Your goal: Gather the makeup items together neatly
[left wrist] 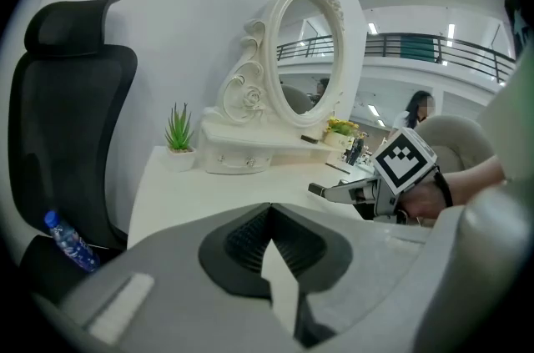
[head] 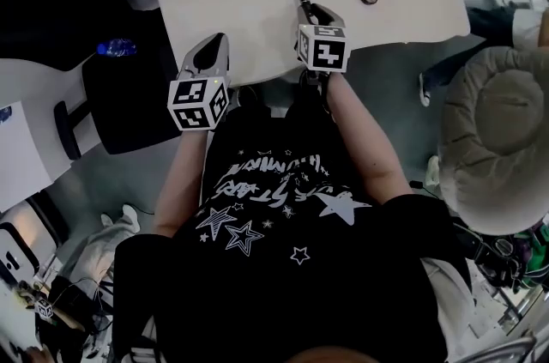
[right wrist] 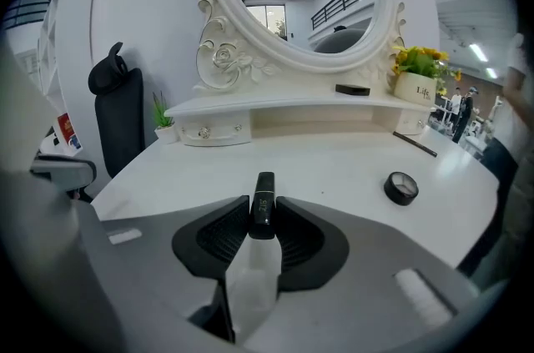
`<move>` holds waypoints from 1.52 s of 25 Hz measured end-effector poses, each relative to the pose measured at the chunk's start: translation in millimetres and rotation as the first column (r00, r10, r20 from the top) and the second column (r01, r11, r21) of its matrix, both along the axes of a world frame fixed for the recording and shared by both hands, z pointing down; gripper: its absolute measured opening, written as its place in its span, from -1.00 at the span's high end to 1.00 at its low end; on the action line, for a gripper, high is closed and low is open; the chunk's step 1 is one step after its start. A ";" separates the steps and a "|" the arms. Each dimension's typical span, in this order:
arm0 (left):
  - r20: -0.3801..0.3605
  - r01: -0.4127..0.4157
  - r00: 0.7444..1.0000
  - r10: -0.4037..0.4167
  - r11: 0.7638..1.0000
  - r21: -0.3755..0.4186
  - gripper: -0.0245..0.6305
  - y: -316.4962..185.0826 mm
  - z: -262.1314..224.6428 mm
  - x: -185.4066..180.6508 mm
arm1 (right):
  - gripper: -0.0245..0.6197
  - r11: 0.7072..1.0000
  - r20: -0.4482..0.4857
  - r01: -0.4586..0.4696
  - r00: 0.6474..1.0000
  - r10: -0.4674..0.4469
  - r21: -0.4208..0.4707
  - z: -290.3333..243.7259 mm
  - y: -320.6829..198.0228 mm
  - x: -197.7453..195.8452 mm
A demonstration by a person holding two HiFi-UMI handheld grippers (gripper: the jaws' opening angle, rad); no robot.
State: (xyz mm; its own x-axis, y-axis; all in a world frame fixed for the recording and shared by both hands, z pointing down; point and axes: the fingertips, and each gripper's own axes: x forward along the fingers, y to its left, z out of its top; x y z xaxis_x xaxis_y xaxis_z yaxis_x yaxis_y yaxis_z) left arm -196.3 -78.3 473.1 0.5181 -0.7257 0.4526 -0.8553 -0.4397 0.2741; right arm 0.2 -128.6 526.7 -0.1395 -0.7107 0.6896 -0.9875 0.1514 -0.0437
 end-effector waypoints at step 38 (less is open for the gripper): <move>-0.001 -0.072 0.997 0.072 0.997 -0.022 0.93 -13.0 2.5 45.7 | 0.10 0.999 -0.006 0.039 0.999 -0.039 -0.003 -1.4 -1.0 42.5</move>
